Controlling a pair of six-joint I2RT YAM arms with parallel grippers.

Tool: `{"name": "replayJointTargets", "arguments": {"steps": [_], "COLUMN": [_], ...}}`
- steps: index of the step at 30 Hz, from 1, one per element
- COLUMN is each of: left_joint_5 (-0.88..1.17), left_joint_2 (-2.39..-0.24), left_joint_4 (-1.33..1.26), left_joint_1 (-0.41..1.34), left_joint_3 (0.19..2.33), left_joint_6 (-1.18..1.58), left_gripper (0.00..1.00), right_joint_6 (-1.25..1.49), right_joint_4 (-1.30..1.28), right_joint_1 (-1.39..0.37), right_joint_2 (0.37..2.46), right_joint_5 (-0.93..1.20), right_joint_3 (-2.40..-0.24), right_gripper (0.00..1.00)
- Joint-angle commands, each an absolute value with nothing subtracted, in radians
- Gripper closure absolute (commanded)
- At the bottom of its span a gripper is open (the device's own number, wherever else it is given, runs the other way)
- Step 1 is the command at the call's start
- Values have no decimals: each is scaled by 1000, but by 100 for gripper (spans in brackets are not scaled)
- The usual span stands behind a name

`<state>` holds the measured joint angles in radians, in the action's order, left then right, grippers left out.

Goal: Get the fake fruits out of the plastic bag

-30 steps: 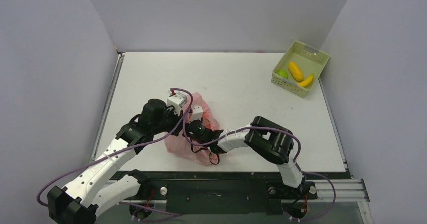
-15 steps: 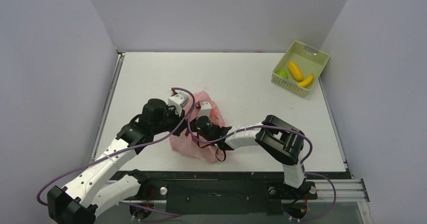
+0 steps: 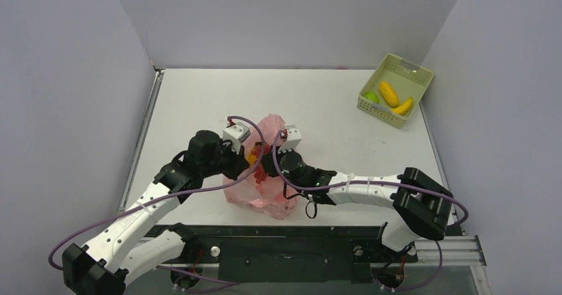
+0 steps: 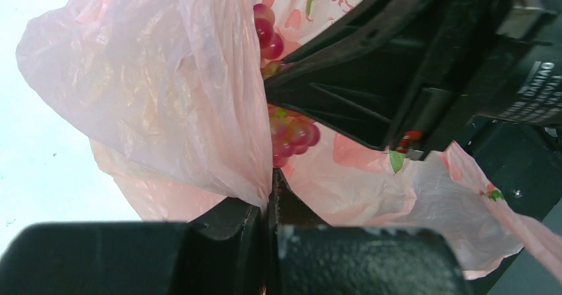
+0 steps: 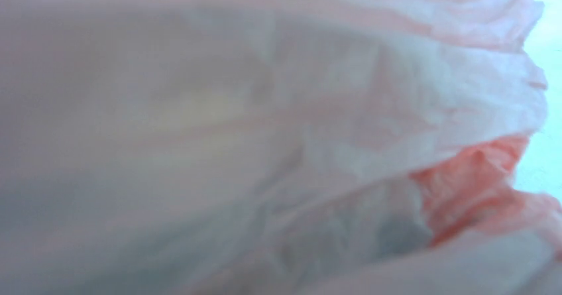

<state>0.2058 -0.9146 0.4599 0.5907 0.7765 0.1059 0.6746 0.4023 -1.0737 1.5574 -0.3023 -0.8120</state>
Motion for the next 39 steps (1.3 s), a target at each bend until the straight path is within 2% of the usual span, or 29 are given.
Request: {"name": "replayJointTargets", "arguments": {"steps": [1, 12, 27, 39], "left_joint_5": [197, 174, 157, 148], "left_joint_2": [-910, -915, -910, -891], "left_joint_4": [440, 448, 457, 458], "left_joint_1": [597, 598, 603, 609], "left_joint_3": [798, 799, 804, 807], "left_joint_6": [89, 92, 96, 97], "left_gripper": [100, 100, 100, 100], "right_joint_6": [668, 673, 618, 690], "right_joint_4": [400, 323, 84, -104], "right_joint_1": [-1092, -1120, -1118, -987], "right_joint_2": [1475, 1278, 735, 487], "right_joint_5": [-369, -416, -663, -797], "right_joint_3": [-747, -682, -558, -333], "right_gripper": [100, 100, 100, 100]}}
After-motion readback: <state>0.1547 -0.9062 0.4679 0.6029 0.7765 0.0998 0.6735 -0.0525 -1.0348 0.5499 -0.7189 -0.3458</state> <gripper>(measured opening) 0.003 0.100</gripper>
